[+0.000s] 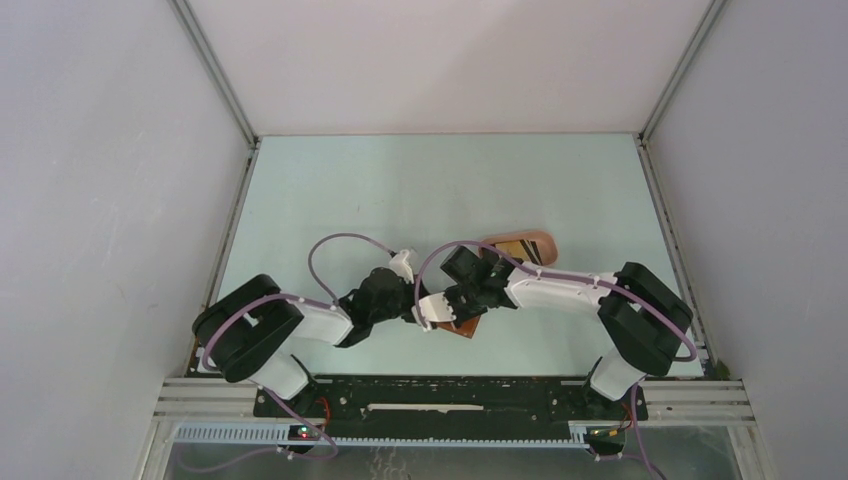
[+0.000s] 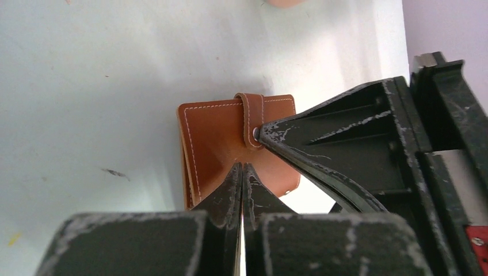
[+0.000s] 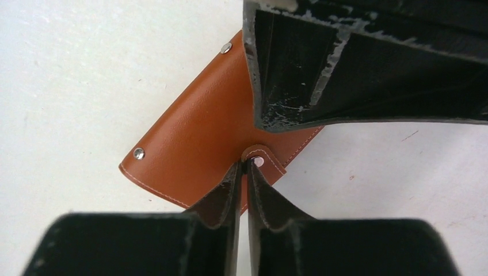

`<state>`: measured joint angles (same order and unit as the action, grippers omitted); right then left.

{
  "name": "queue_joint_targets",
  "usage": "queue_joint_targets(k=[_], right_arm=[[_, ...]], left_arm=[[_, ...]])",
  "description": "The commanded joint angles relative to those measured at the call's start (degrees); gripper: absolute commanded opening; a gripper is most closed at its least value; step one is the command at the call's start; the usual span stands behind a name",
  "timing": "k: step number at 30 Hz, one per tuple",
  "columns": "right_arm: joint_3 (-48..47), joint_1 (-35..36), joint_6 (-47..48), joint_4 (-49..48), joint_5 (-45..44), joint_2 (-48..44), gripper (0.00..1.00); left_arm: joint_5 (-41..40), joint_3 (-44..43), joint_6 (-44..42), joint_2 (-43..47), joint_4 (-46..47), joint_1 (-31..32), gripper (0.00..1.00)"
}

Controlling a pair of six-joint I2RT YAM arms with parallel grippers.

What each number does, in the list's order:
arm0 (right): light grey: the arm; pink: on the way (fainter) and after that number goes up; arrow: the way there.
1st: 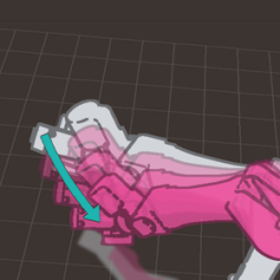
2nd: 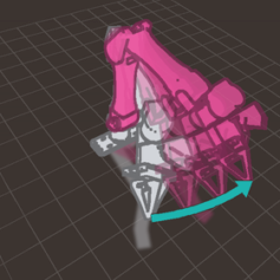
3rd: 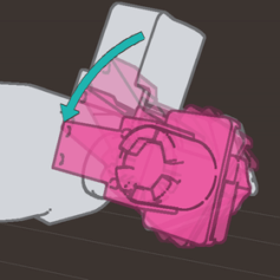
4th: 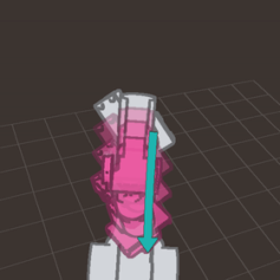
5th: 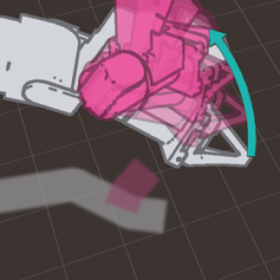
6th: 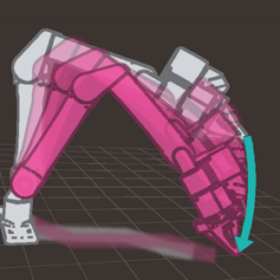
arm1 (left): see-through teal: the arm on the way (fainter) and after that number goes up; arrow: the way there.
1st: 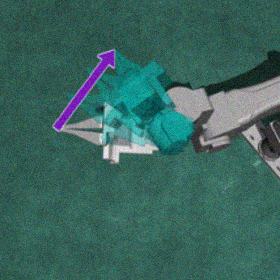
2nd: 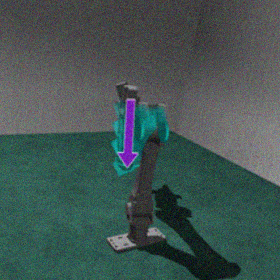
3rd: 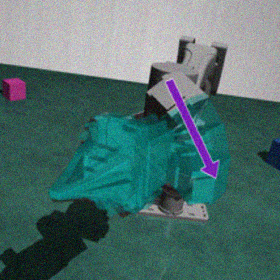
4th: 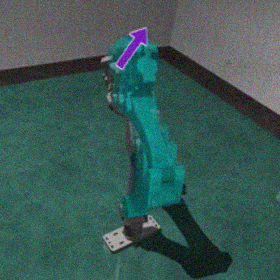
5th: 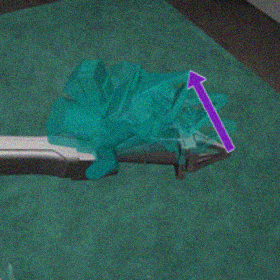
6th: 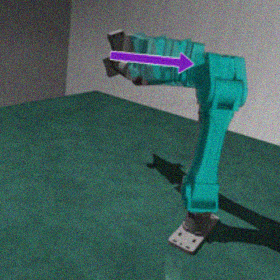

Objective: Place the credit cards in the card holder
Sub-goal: Close the card holder at the center of the board.

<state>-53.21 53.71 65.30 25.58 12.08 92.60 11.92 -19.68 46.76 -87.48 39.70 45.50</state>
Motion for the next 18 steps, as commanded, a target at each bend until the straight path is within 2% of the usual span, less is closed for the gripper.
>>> queue_joint_targets(k=[1, 4, 10, 14, 18], right_arm=[[-0.44, 0.64, -2.14, 4.45, 2.85, 1.79, 0.25], [-0.49, 0.00, -3.16, 4.52, 4.52, -2.37, 0.41], [-0.49, -1.16, -5.85, 7.36, 5.94, -11.20, 0.57], [-2.47, -2.50, -11.49, 10.48, 2.54, -16.14, 0.65], [-6.86, -9.76, -18.34, 13.59, 4.93, -22.73, 0.76]], left_arm=[[0.34, 1.46, 0.76, 4.05, 1.43, -0.60, 0.02], [-0.07, 2.74, 0.18, 6.81, 1.43, -1.29, 0.05], [-2.16, 4.38, -4.04, 17.57, -3.30, -2.25, 0.13], [-5.60, 3.07, -10.02, 29.95, -13.97, -2.24, 0.30], [-10.64, -2.13, -18.61, 45.11, -30.75, -2.24, 0.57]])
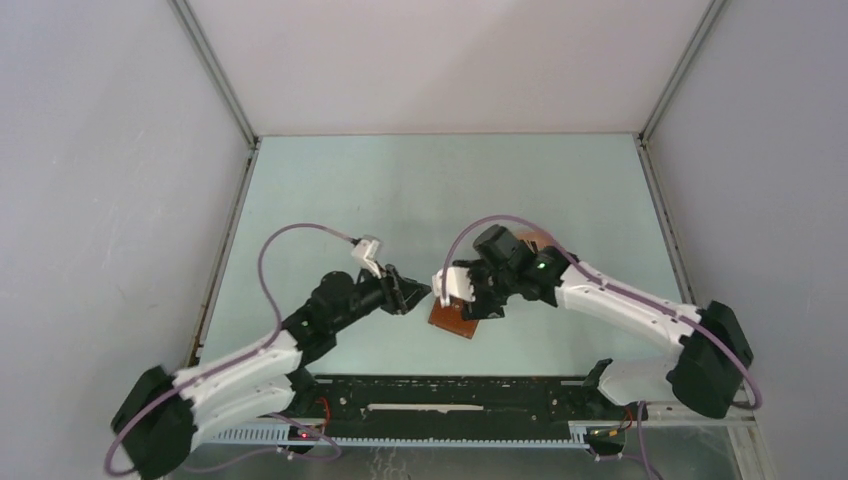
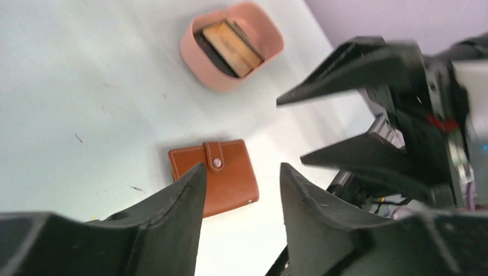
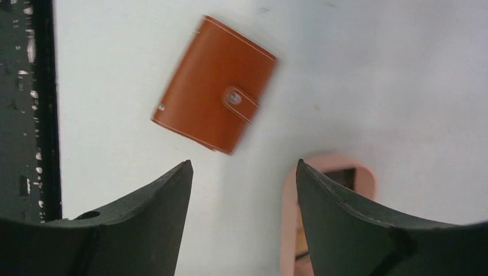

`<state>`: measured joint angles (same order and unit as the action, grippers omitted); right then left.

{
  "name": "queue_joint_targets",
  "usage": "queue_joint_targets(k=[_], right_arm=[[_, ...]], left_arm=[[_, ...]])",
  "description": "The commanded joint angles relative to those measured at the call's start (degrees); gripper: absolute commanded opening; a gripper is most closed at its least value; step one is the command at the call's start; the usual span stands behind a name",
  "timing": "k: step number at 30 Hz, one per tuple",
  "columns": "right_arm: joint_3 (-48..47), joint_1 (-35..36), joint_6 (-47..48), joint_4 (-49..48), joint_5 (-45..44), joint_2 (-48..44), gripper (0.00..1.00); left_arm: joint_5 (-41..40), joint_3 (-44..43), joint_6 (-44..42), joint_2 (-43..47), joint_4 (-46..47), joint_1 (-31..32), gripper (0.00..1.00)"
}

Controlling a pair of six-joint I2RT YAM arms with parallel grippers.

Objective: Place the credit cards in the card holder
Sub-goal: Close the card holder at the center of the board, then reset both arms

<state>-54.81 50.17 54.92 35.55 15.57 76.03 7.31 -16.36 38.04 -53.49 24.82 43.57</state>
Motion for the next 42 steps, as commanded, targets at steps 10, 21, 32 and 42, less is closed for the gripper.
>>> queue_joint_targets(k=[10, 21, 32, 42], right_arm=[[-9.99, -35.04, -28.05, 2.06, 20.85, -20.45, 1.00], [-20.45, -41.33, -47.69, 2.47, 12.62, -21.40, 1.00], [-26.05, -41.99, -51.84, 6.32, 9.26, -22.32, 1.00], [-26.76, -43.50, -51.58, 7.16, 14.04, -22.26, 1.00]], left_arm=[[-11.34, -22.41, -17.08, 23.20, -35.93, -0.94, 0.95], [-1.46, -36.84, -17.65, 20.03, -47.36, -12.80, 1.00], [1.29, -43.67, -20.65, 16.23, -53.72, -16.97, 1.00], [2.71, -42.89, -20.82, 17.42, -53.93, -17.20, 1.00]])
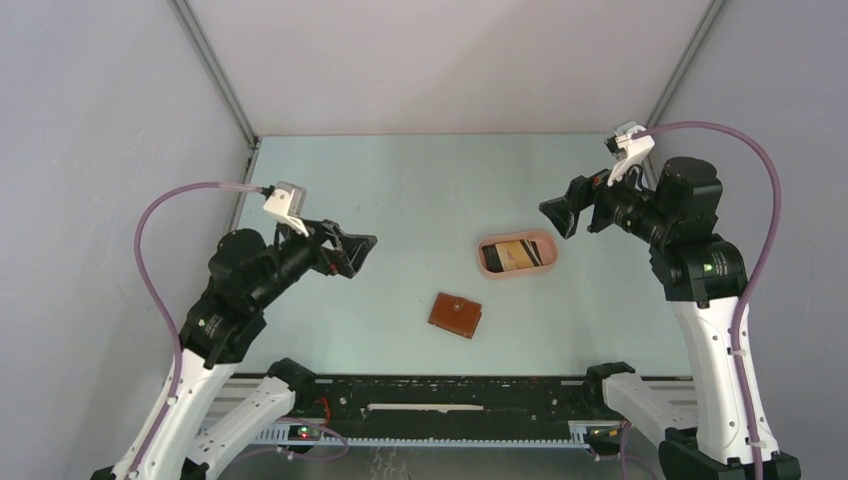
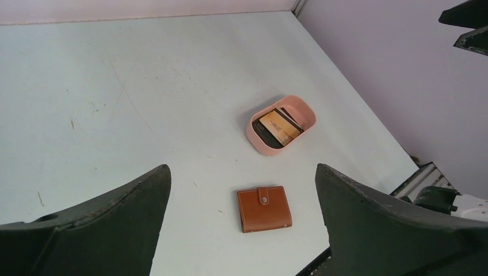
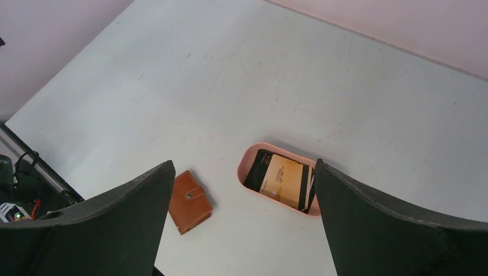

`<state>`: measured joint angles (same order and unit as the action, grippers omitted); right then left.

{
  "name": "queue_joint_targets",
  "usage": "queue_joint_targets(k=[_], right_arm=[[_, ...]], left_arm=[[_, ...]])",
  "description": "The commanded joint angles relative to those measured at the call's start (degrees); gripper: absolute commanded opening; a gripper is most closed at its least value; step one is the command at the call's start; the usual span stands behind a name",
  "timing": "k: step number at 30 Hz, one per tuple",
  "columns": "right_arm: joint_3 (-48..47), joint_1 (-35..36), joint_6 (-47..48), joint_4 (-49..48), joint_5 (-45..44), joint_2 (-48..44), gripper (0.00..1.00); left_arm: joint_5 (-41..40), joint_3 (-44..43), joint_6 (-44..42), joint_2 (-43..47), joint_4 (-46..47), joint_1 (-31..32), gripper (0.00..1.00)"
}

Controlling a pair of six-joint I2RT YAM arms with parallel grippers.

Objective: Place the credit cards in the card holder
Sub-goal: Reset both arms

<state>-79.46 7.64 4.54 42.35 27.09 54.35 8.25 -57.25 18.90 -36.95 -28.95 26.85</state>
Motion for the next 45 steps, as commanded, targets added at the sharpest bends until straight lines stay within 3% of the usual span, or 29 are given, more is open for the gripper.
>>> queue_joint_targets(k=[1, 45], right_arm=[[-2.10, -1.16, -1.24, 0.41, 2.95, -0.55, 1.00], [0.10, -3.64, -1.22, -0.38, 6.79, -1.58, 1.00]], left_arm=[[1.77, -1.66, -1.69, 1.10, -0.14, -0.48, 1.00], [3.56, 5.81, 0.17, 4.62, 4.67, -0.84, 1.00]])
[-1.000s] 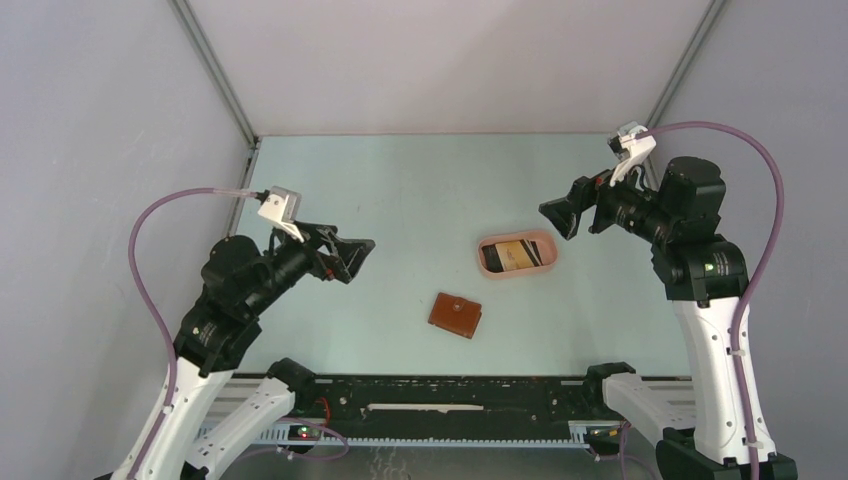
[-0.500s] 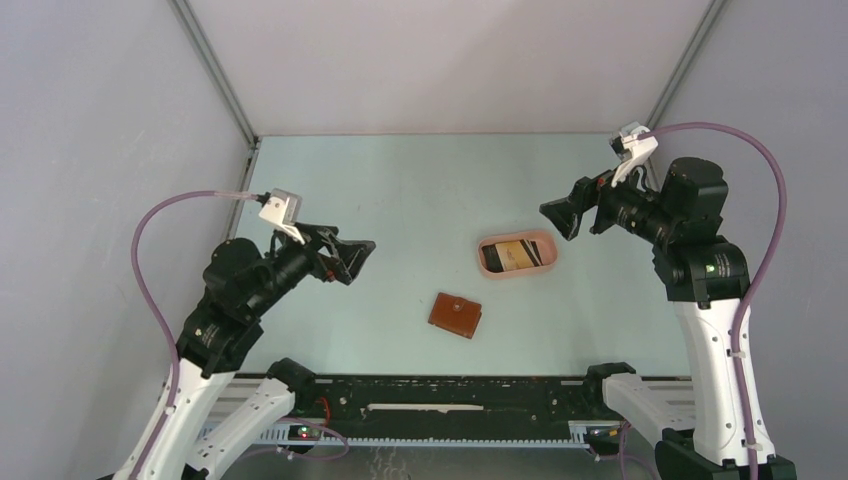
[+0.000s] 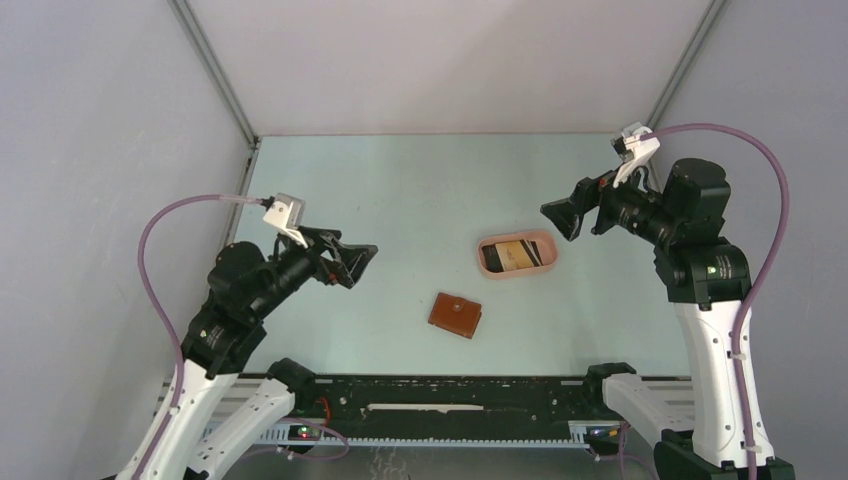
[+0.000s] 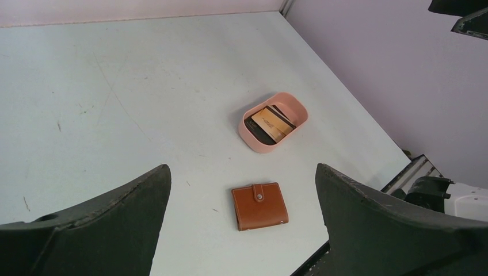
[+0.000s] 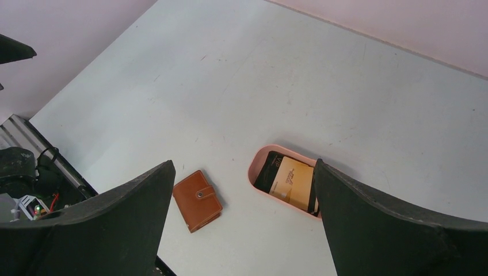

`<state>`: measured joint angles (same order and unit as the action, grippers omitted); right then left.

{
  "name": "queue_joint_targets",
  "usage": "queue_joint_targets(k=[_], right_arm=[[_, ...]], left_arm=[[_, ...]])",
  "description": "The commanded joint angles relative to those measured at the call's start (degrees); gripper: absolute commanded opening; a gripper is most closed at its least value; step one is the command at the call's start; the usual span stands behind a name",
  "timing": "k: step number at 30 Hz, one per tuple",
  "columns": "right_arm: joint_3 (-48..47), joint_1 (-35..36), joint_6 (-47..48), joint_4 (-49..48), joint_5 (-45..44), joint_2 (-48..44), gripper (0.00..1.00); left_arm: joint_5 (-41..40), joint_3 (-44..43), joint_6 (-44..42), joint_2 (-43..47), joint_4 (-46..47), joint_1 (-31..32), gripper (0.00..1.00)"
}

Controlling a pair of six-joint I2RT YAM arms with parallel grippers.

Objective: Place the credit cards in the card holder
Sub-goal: Reset both arms

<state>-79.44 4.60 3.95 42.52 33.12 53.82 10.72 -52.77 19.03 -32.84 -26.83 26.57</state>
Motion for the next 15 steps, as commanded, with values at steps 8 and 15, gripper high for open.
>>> queue_joint_targets(k=[8, 15], right_arm=[[0.07, -0.98, -0.61, -0.52, 1.28, -0.92, 1.00], [0.33, -1.17, -0.52, -0.52, 1.59, -0.94, 1.00]], left_arm=[[1.15, 2.06, 0.00, 0.76, 3.01, -0.64, 1.00], [1.16, 2.75, 0.13, 0.98, 3.38, -0.72, 1.00]])
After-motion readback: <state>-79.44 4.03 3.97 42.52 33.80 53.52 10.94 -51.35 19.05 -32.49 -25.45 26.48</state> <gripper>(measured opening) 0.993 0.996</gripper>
